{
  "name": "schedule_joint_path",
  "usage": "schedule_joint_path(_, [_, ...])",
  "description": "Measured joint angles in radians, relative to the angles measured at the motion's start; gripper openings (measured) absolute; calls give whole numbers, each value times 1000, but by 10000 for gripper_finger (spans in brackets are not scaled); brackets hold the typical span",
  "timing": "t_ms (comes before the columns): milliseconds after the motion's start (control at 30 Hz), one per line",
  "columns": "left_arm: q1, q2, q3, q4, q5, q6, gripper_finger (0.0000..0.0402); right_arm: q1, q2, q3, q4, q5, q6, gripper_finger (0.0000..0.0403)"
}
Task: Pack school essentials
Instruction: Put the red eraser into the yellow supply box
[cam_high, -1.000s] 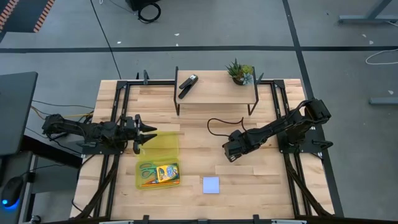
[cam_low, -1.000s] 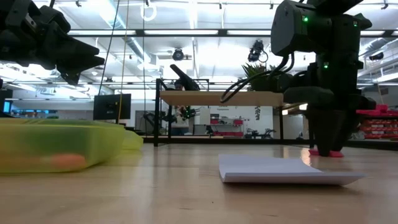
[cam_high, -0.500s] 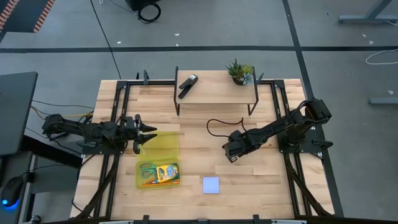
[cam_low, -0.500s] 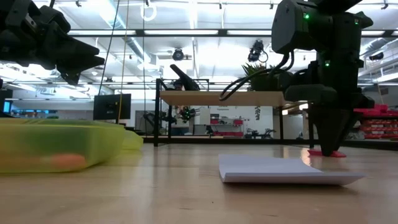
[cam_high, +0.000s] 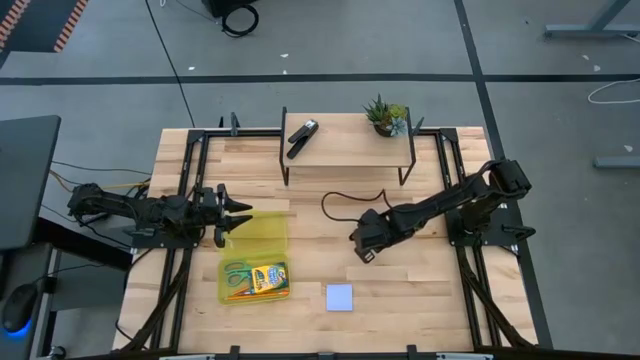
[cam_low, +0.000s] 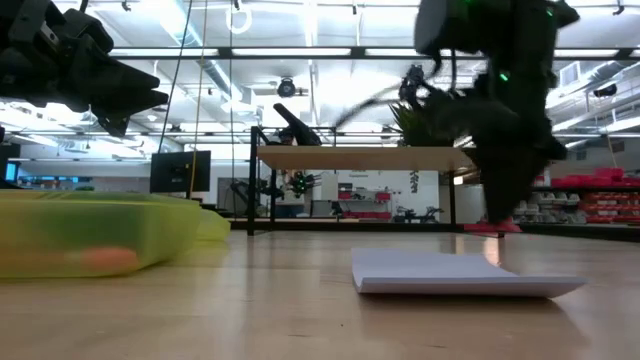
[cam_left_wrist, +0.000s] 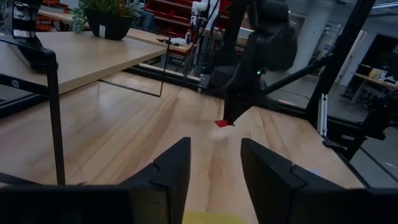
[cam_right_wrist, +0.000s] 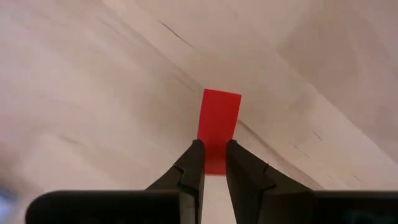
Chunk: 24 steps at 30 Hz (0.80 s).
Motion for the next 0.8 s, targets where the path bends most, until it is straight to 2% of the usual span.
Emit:
schedule_joint_path(133, [0,0,0,0,0,0,146,1,0,62,20,32,-78,60])
schedule_joint_path(467, [0,0,0,0,0,-1,152,8,-2,147,362,53,-371,60])
schedule_joint_path(800, [0,0,0,0,0,0,148,8,51,151,660,34,-515,60])
